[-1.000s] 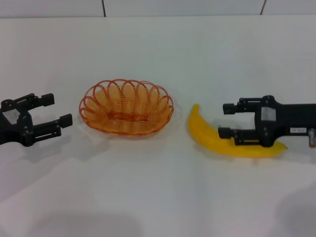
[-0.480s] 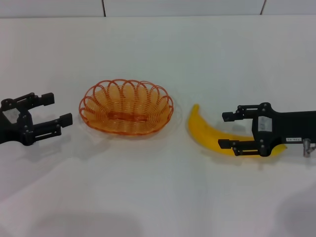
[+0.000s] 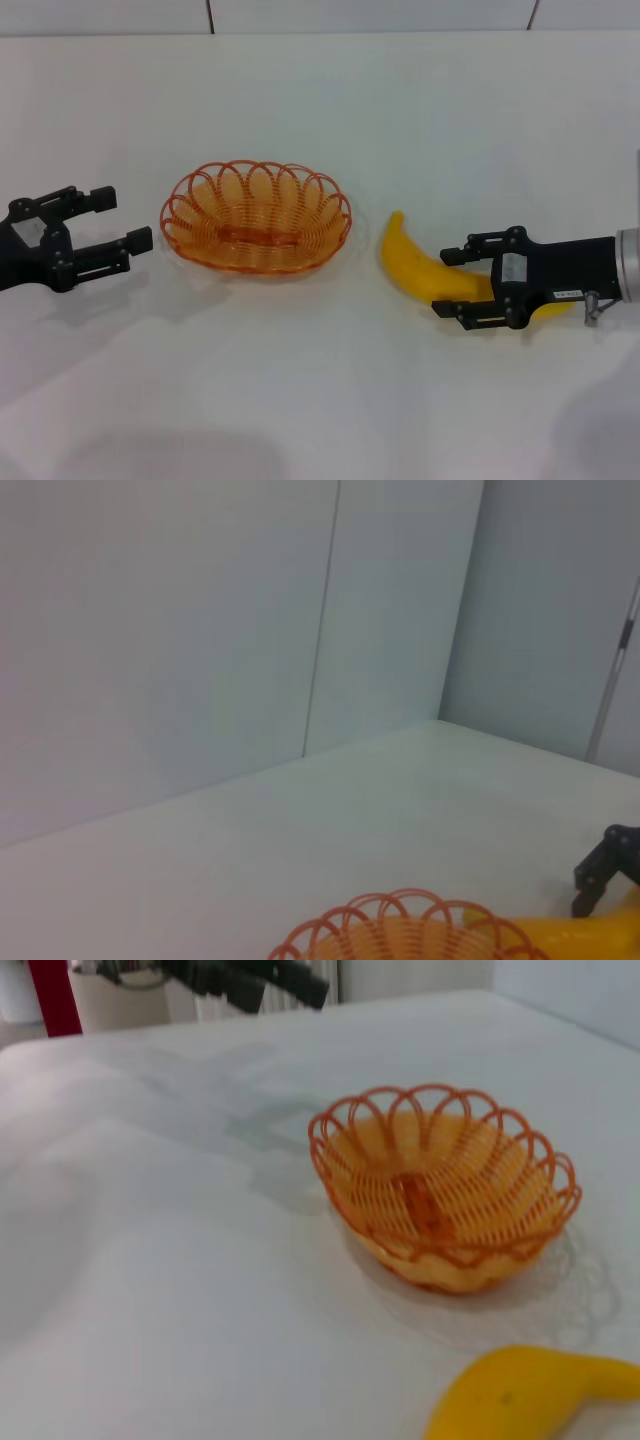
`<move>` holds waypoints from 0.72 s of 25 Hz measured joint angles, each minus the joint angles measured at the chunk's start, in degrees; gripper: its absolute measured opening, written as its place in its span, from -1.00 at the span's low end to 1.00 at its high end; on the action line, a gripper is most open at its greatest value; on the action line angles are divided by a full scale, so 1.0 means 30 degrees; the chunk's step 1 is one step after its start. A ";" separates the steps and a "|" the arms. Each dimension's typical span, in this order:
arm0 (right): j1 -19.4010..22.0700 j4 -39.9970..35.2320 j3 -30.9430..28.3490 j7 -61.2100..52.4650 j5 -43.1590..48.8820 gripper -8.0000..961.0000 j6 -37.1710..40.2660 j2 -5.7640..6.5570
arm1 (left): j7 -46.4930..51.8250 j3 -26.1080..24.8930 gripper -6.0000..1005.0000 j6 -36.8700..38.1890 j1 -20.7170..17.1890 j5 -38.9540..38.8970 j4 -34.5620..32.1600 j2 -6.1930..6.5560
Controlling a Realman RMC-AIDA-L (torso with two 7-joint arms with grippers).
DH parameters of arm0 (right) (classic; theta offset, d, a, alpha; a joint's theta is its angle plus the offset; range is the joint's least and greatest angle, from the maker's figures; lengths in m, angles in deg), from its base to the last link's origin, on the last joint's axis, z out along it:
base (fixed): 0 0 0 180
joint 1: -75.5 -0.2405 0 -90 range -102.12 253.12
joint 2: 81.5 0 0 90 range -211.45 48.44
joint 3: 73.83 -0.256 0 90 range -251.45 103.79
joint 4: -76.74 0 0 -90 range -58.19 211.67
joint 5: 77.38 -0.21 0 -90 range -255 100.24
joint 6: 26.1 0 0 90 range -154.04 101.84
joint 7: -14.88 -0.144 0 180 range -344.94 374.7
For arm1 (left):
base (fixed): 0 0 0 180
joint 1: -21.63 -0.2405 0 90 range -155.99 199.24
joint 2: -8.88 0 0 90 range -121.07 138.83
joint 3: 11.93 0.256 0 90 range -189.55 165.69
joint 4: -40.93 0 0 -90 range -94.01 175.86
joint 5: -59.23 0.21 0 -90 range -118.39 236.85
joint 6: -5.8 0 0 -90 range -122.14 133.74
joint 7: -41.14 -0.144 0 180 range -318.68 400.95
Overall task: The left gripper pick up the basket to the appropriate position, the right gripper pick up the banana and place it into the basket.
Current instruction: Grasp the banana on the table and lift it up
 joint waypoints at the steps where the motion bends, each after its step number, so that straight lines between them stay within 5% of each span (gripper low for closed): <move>1: -0.0008 0.0071 0.0019 -0.0042 -0.0002 0.44 -0.0307 -0.0009 | 0.0000 0.0002 0.61 0.0000 0.0023 0.0003 0.0002 0.0004; 18: -0.0184 0.0374 -0.0141 -0.1385 0.0035 0.25 -0.0771 0.0007 | 0.0058 0.0002 0.61 0.0100 0.0020 0.0034 0.0042 0.0096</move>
